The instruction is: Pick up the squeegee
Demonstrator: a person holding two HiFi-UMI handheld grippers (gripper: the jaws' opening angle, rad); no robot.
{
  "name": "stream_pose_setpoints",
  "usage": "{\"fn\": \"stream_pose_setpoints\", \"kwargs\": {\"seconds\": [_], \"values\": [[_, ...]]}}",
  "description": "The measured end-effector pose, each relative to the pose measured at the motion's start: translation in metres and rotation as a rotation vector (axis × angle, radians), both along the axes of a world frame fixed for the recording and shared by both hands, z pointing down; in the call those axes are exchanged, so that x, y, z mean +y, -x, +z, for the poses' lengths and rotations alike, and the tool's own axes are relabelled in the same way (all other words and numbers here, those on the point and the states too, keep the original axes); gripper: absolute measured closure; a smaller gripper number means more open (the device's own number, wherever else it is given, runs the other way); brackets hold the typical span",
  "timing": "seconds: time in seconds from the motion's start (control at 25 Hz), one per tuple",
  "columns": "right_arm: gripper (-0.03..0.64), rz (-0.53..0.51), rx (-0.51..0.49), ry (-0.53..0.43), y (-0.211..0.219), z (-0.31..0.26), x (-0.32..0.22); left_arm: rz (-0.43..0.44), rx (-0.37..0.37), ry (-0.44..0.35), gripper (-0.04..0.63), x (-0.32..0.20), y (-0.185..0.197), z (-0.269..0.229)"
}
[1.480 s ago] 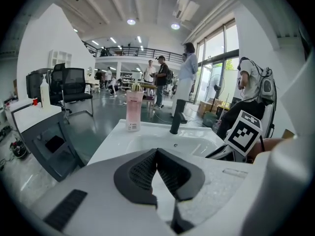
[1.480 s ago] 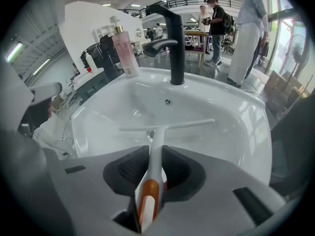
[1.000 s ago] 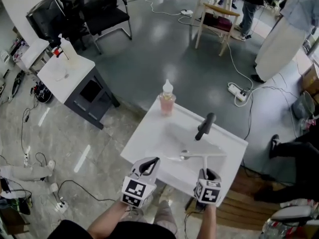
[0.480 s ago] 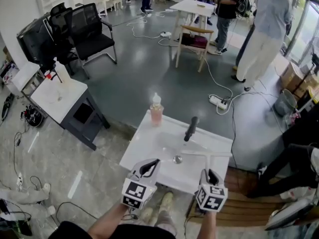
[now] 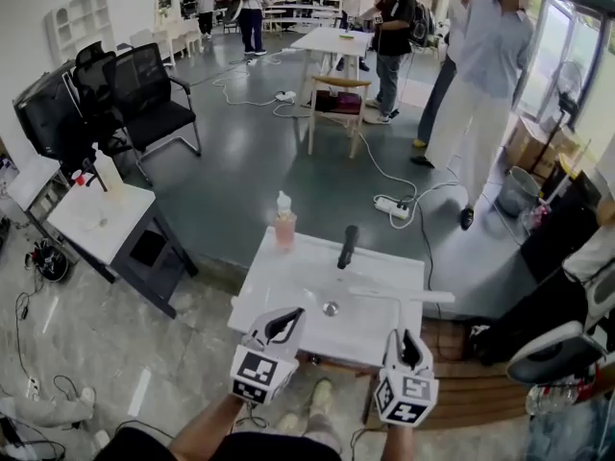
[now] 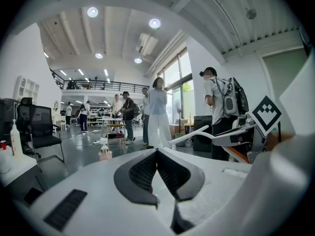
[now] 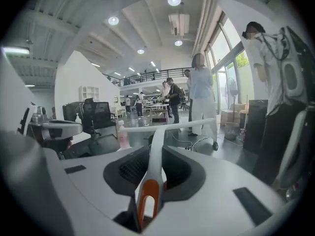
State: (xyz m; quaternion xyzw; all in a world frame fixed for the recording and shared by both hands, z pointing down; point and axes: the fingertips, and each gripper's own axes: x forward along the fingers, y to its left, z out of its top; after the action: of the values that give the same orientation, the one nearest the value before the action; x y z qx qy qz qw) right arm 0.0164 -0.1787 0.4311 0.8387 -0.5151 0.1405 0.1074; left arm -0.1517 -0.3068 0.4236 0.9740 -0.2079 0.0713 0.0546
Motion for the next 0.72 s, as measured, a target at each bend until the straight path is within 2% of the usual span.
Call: {"fn": "stream_pose_setpoints", "kwargs": {"seconds": [0.28,0.72], "values": [[0.537,0.043,0.048,-0.101,0.031,-0.022,0.043,0.049,0.025,-0.039,0.592,0.027,0.018,-0.015],[0.537,0.058,0.049,-0.105,0.053,-0.018,0.068,0.076,0.029,-0.047,0.592,0.048,0.033,-0.016]]}}
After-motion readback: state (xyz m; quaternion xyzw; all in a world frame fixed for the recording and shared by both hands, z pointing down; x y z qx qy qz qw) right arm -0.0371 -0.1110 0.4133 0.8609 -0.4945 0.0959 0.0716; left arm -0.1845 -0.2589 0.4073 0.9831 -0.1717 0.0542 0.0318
